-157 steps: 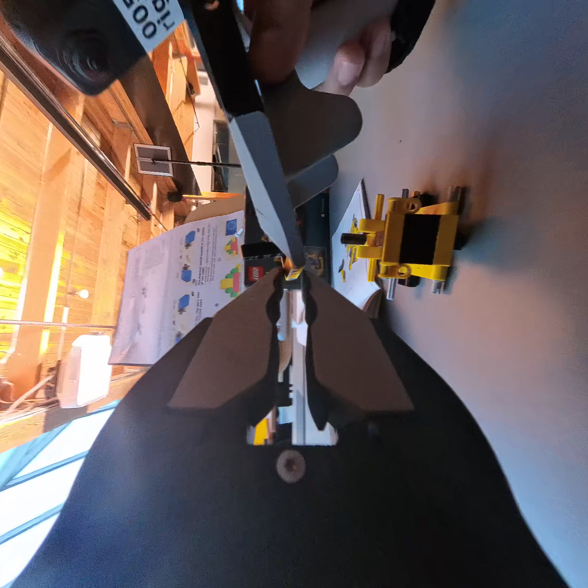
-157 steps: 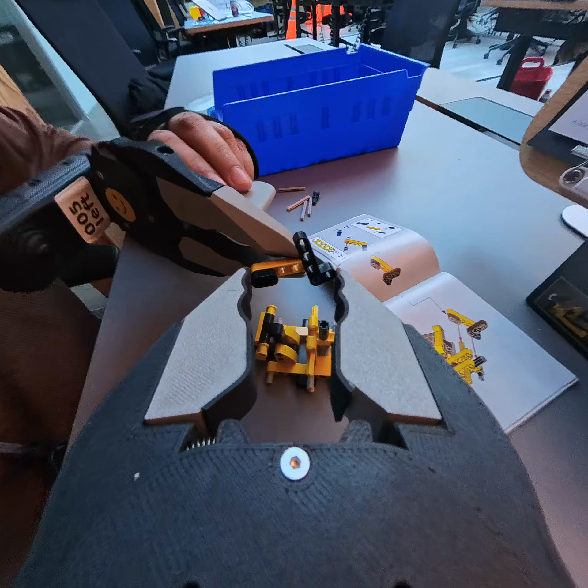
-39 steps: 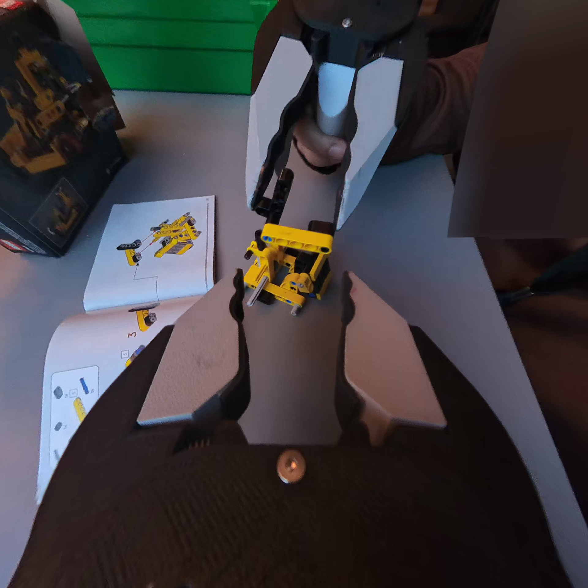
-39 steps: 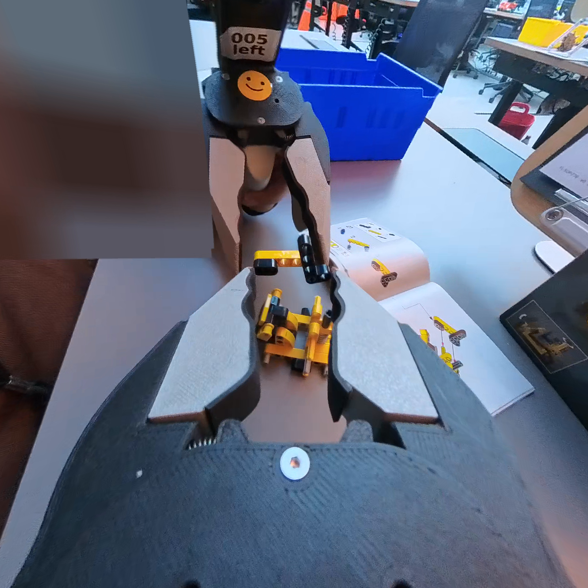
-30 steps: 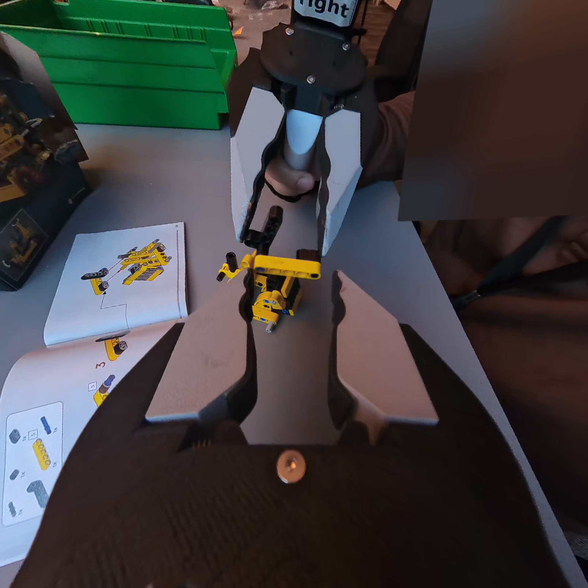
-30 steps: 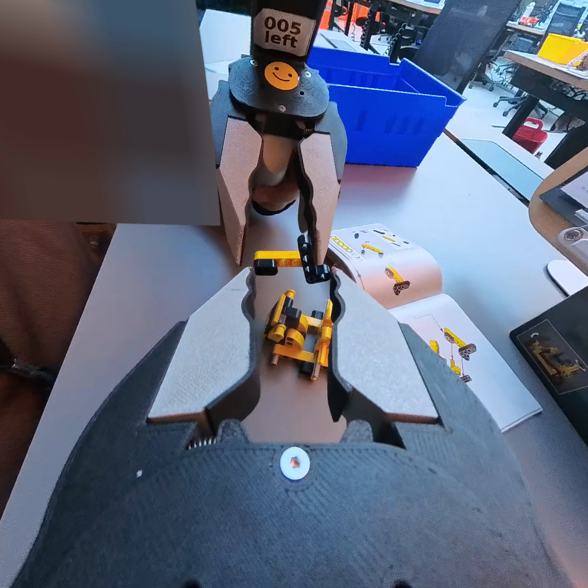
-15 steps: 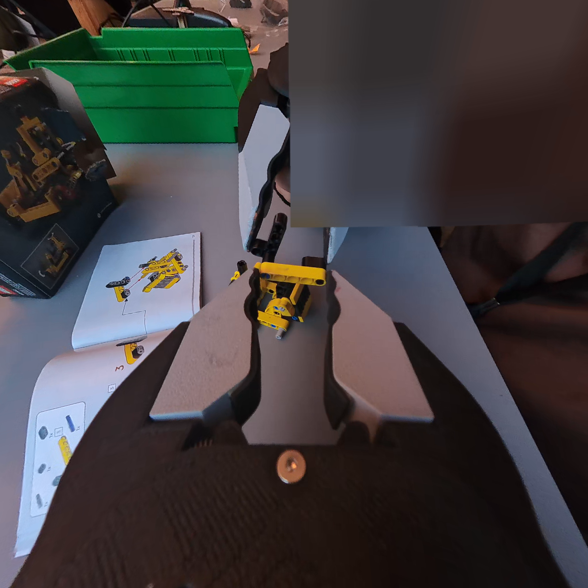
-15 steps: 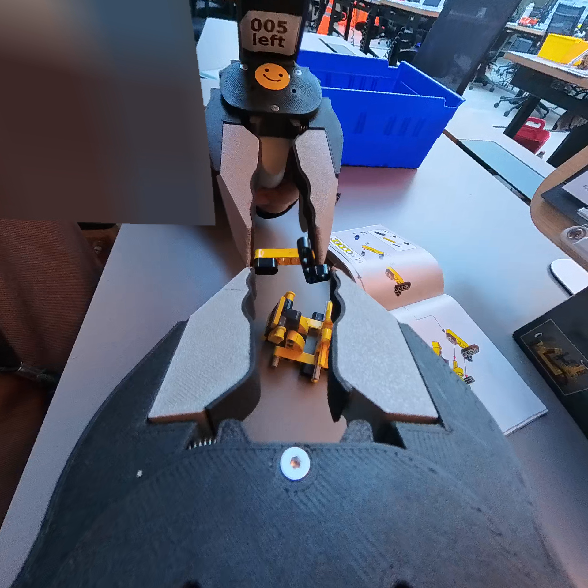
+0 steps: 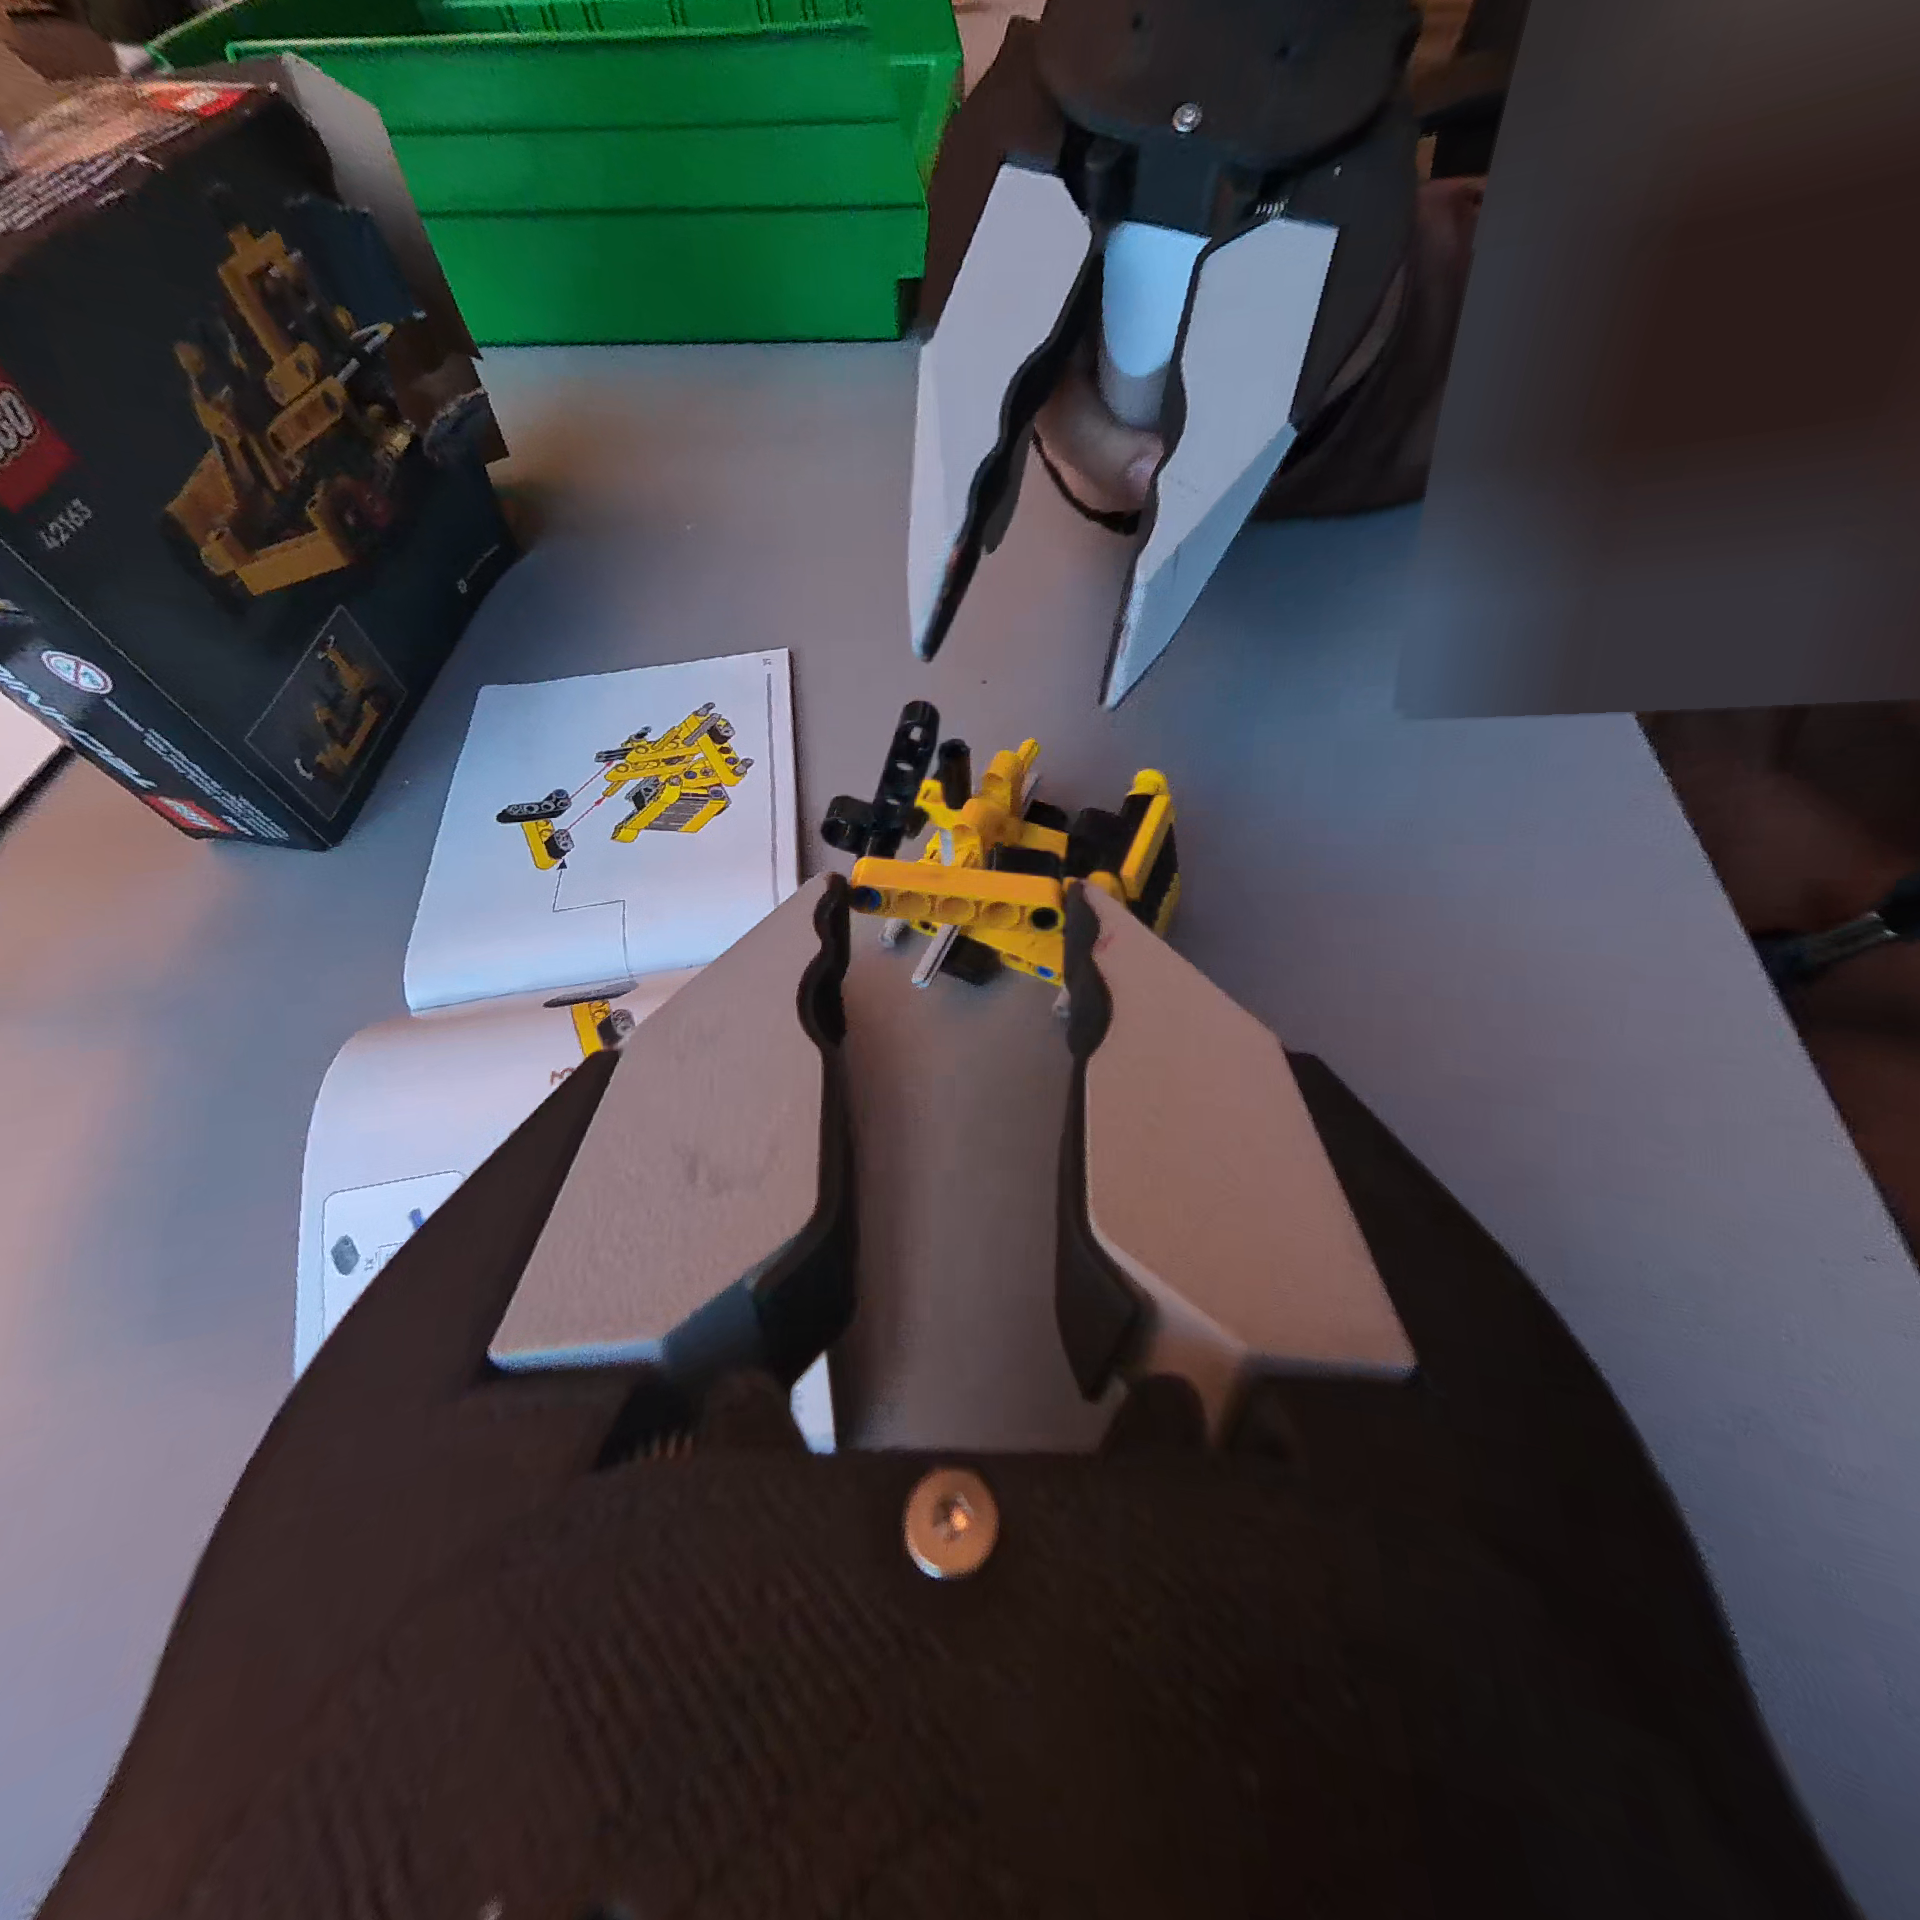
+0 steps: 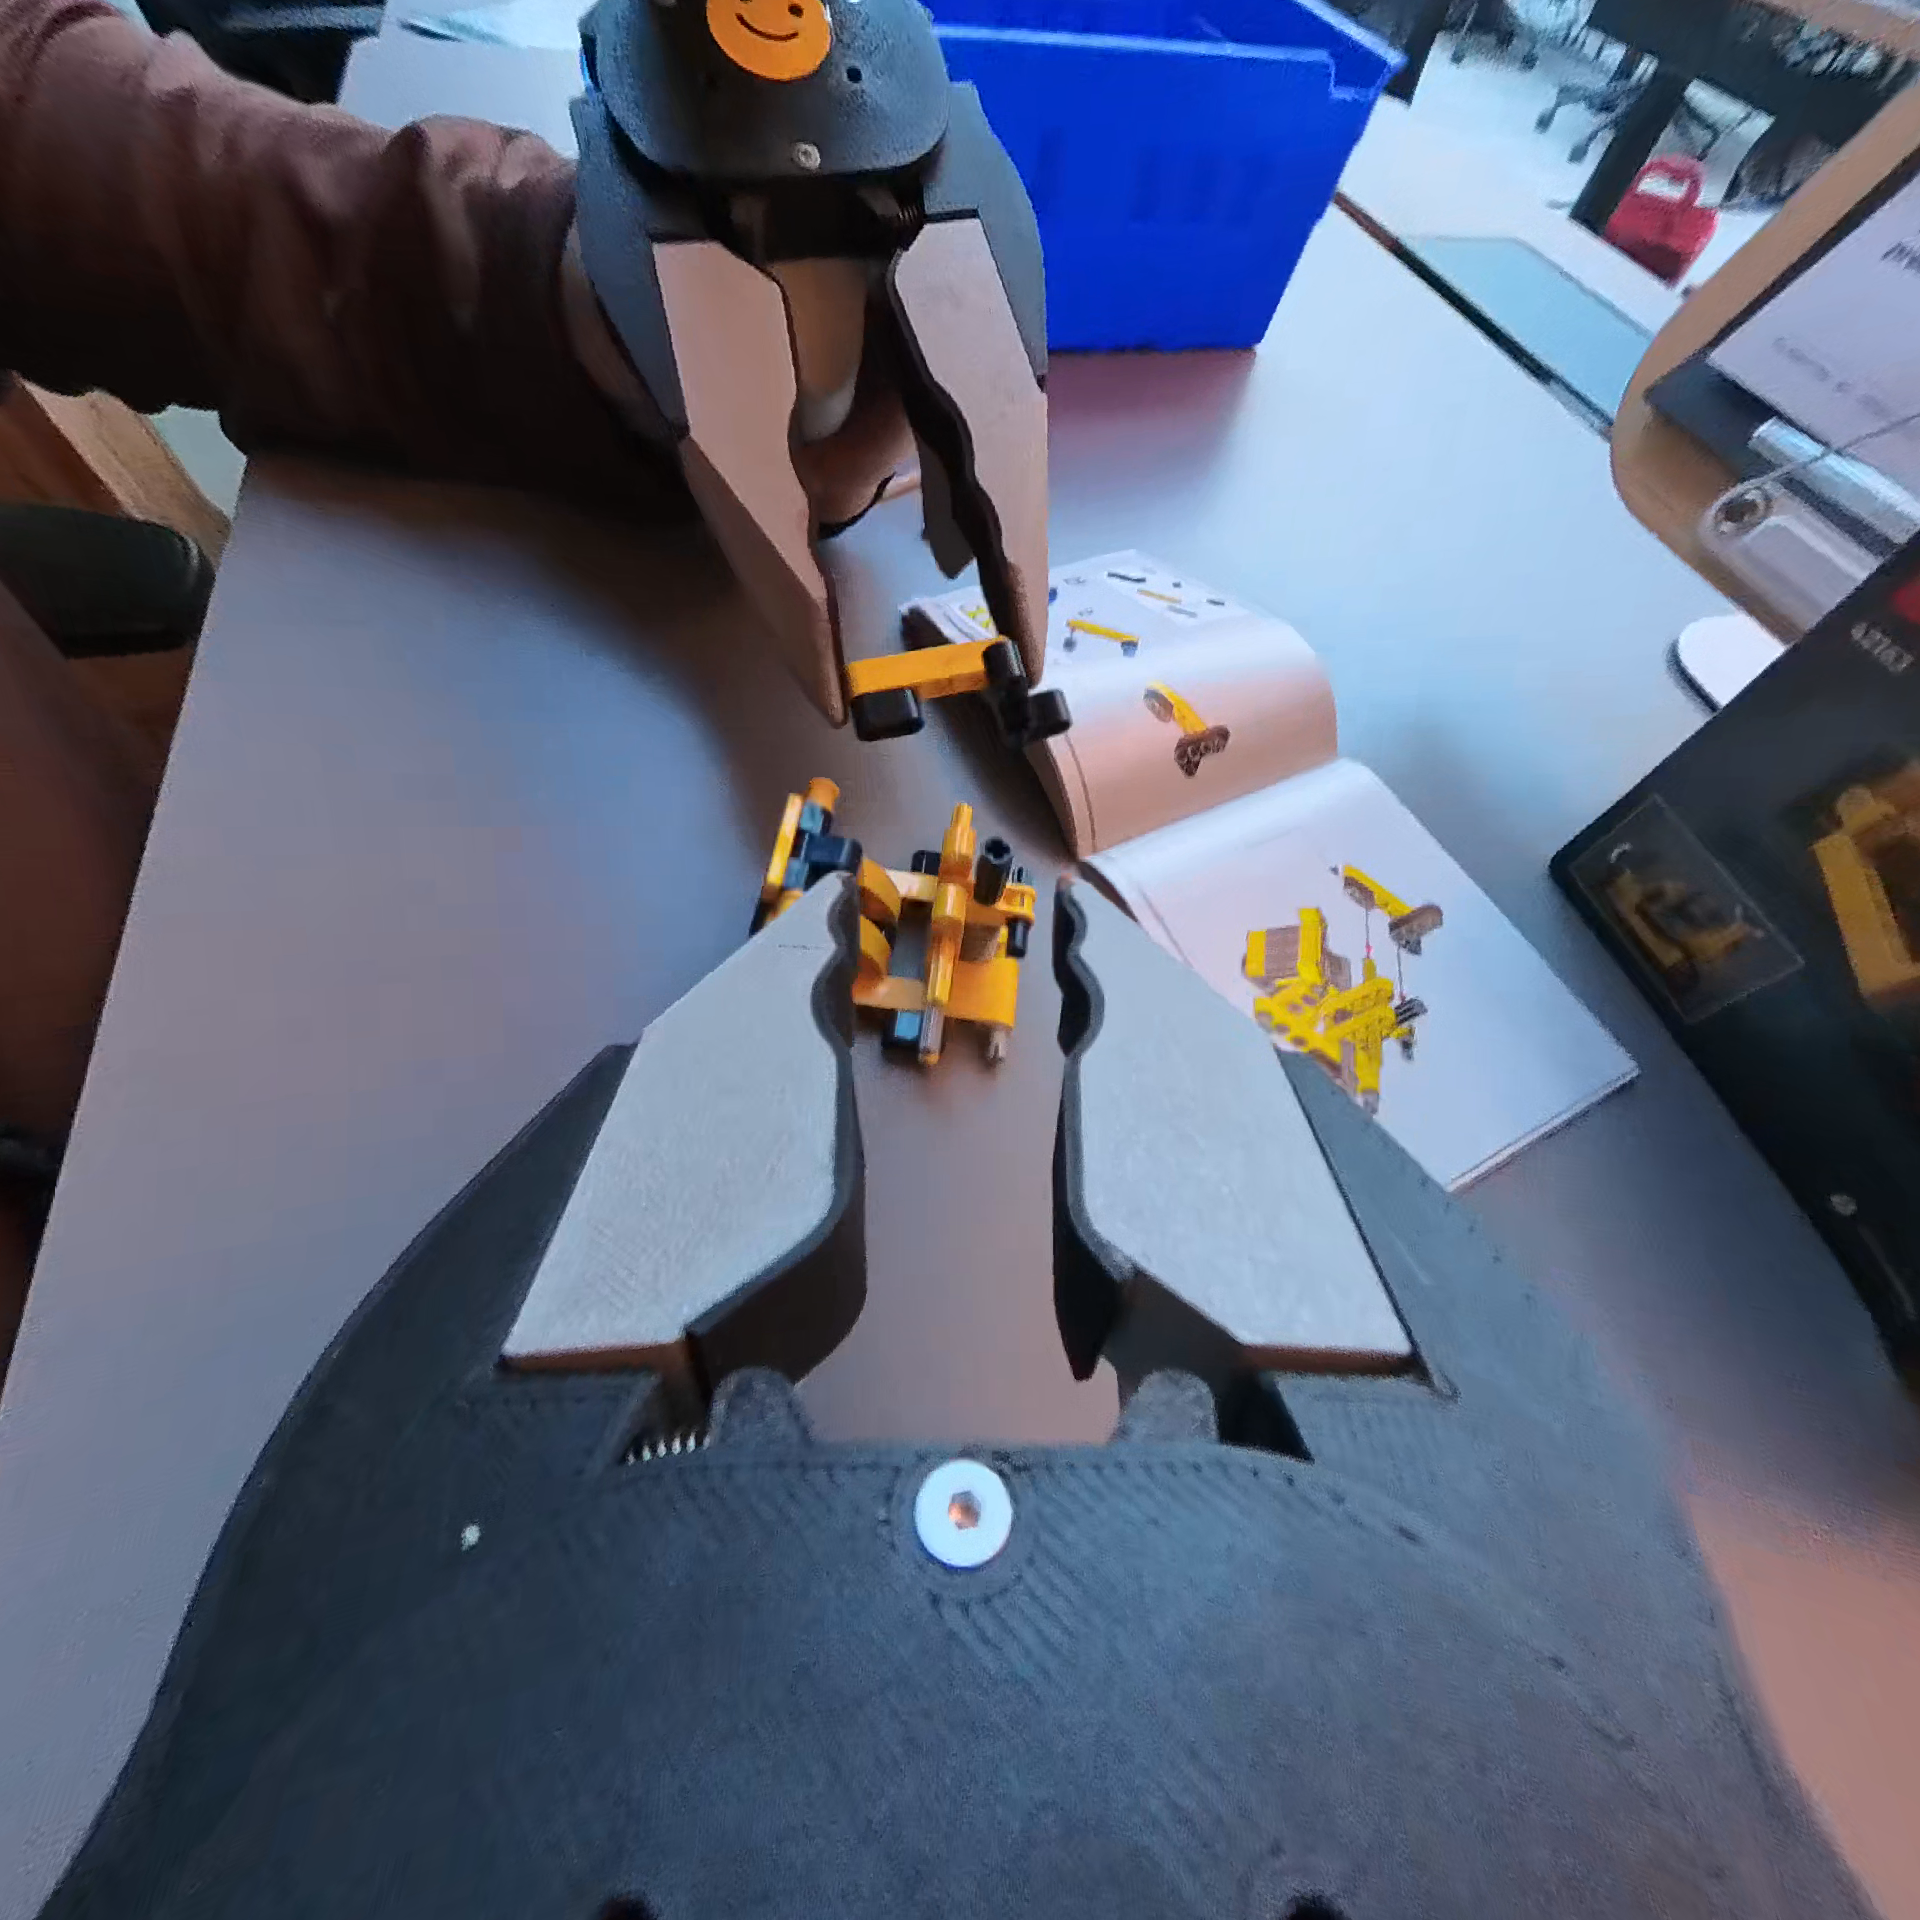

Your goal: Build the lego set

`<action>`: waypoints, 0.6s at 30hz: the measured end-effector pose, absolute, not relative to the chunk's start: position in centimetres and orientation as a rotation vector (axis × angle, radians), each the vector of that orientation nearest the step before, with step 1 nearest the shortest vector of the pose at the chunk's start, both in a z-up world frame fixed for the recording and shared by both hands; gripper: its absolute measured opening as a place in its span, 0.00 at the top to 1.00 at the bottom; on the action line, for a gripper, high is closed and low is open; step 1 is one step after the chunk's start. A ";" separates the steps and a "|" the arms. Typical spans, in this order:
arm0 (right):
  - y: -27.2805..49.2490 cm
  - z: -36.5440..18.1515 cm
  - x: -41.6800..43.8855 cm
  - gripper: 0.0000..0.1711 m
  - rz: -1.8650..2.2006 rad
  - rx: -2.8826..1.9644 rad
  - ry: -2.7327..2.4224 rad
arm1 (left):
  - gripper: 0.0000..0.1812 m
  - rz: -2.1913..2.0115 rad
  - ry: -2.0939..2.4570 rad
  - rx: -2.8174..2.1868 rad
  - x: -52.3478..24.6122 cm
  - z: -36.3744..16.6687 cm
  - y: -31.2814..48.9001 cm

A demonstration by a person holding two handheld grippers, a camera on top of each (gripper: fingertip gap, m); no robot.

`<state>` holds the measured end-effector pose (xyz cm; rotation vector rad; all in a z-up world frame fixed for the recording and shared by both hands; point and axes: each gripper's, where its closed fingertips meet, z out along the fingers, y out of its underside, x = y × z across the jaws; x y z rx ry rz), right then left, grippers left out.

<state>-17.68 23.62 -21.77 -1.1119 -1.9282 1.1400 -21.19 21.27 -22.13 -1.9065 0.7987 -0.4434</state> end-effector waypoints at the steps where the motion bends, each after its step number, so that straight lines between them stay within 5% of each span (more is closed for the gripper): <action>1: 23.7 -22.1 -17.5 0.81 1.137 -1.126 -1.941 | 0.78 -0.426 0.806 -1.909 -21.3 -22.4 21.4; 10: 24.1 -24.4 -18.3 0.84 1.041 -1.251 -1.972 | 0.79 -0.379 0.832 -1.913 -21.9 -23.1 22.1; 14: 24.3 -24.6 -19.0 0.70 1.013 -1.288 -1.937 | 0.78 -0.347 0.841 -1.909 -22.3 -23.2 22.3; 18: 23.8 -25.2 -19.4 0.82 1.042 -1.315 -1.992 | 0.78 -0.355 0.894 -1.905 -22.3 -23.4 22.3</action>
